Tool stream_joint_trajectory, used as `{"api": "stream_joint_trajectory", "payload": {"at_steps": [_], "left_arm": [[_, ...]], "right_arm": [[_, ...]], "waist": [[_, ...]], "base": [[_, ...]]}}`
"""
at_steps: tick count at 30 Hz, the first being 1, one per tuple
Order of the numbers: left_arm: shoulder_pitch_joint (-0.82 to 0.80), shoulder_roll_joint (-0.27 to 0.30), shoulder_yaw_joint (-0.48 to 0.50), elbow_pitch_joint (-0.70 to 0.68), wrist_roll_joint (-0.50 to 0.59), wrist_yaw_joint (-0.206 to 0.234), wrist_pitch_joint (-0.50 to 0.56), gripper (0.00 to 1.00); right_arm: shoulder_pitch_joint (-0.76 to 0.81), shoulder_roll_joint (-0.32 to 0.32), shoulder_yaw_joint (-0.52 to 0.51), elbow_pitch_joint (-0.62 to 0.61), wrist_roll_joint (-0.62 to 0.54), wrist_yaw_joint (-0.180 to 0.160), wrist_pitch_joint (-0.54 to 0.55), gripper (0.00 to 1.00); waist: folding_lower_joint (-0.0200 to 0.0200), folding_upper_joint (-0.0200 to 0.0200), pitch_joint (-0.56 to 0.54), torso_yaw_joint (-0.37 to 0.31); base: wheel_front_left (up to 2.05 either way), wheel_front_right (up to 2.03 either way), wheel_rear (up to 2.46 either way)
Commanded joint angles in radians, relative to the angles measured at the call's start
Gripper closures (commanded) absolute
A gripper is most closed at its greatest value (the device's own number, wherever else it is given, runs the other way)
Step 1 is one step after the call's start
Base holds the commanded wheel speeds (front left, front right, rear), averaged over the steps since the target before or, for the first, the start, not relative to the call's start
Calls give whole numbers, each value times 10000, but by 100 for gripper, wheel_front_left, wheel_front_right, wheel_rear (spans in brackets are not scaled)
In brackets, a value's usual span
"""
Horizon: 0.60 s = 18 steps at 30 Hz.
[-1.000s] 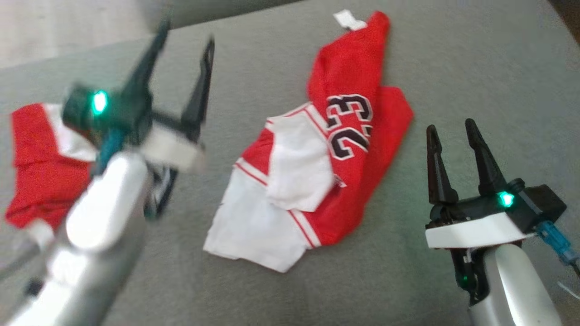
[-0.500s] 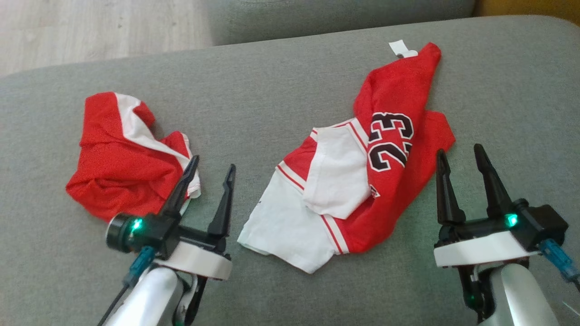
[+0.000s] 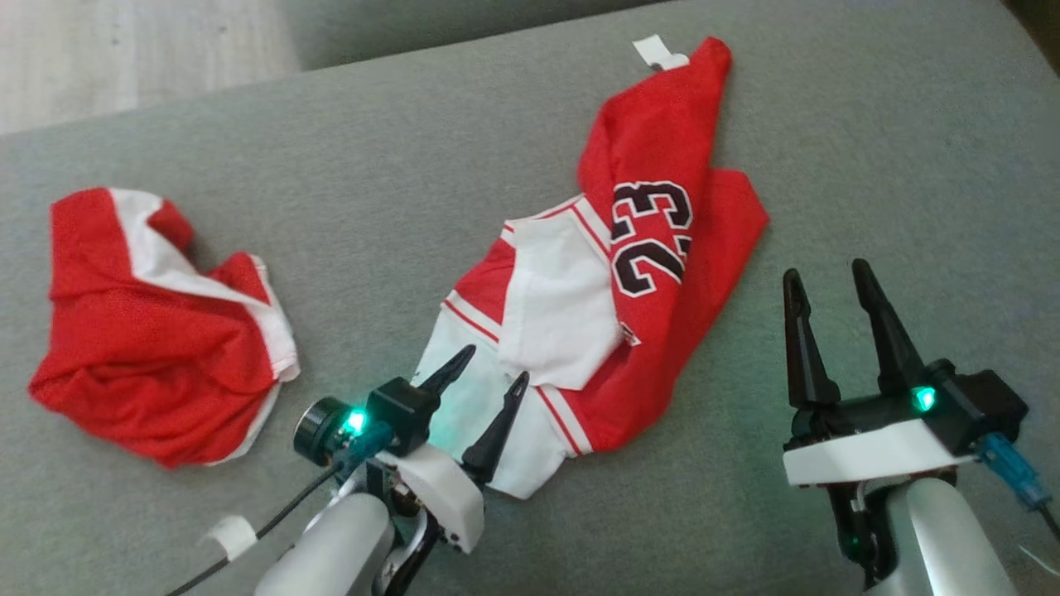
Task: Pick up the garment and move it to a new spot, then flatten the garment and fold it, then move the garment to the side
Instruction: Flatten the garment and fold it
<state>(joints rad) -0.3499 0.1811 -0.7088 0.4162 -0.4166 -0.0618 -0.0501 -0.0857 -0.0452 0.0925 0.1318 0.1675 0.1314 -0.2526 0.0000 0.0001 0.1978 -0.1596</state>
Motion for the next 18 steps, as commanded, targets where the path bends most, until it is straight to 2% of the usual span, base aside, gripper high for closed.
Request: {"api": "stream_joint_trajectory", "payload": {"at_steps": [1, 10, 11, 12, 13, 14, 18], "left_arm": [[-543, 51, 299, -24, -20, 61, 38, 0], [-816, -93, 252, 564, -151, -39, -77, 0], [-839, -104, 213, 614, -179, -88, -50, 10], [-863, -111, 177, 658, -204, -129, -23, 53], [-888, -112, 140, 691, -214, -161, -2, 84], [-911, -108, 83, 713, -212, -199, 23, 100], [-976, -89, -19, 749, -220, -265, -16, 100]], "right_arm": [[-339, -50, 229, -365, 63, -7, -92, 0], [-442, -50, 191, -373, 148, -7, -92, 0], [-450, -50, 188, -371, 157, -7, -92, 0], [-457, -50, 181, -364, 165, -7, -92, 0], [-463, -50, 177, -357, 174, -7, -92, 0], [-471, -50, 176, -350, 182, -7, -92, 0], [-486, -50, 136, -313, 195, -7, -92, 0]], "waist": [[0, -1, 205, -240], [0, -1, 440, -546], [0, -1, 457, -570], [0, -1, 466, -586], [0, -1, 475, -603], [0, -1, 481, -620], [0, -1, 456, -635]], "base": [[0, 0, 0], [0, 0, 0], [0, 0, 0], [0, 0, 0], [0, 0, 0], [0, 0, 0], [0, 0, 0]]}}
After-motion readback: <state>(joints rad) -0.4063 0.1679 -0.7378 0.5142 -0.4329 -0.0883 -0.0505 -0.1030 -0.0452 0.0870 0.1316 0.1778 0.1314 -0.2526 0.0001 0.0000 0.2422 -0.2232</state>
